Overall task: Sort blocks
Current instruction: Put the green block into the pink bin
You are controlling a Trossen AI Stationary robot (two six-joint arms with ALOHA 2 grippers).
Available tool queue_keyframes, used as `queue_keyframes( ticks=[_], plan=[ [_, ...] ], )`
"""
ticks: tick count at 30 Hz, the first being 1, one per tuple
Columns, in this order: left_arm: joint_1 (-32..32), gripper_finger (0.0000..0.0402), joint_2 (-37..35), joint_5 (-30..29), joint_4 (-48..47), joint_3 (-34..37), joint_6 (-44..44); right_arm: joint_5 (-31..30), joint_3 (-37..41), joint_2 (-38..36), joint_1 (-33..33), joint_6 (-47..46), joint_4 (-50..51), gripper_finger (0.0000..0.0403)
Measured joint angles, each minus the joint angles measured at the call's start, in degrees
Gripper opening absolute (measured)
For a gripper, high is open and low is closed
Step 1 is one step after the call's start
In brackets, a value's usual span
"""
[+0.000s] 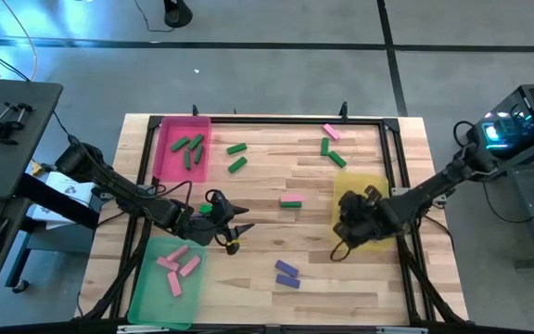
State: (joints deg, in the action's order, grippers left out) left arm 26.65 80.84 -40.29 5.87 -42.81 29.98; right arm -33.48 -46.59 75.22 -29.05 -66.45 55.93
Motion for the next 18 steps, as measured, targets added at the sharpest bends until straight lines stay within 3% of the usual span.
queue_keyframes(
  ticks=[10,15,18],
  plan=[
    [0.01,0.0218,0.01,-0.37,0.02,0.0,-0.04,-15.96,0.0,1.82,-8.21,20.51,-28.92,0.0149],
    [-0.08,0.0218,1.77,-1.39,1.34,0.0,-0.11,-15.8,0.0,6.49,-7.24,33.18,-40.23,0.0149],
    [-0.42,0.0218,3.86,-1.46,3.52,-0.01,-0.17,-11.6,0.02,9.15,-4.07,39.06,-43.91,0.0149]
  ],
)
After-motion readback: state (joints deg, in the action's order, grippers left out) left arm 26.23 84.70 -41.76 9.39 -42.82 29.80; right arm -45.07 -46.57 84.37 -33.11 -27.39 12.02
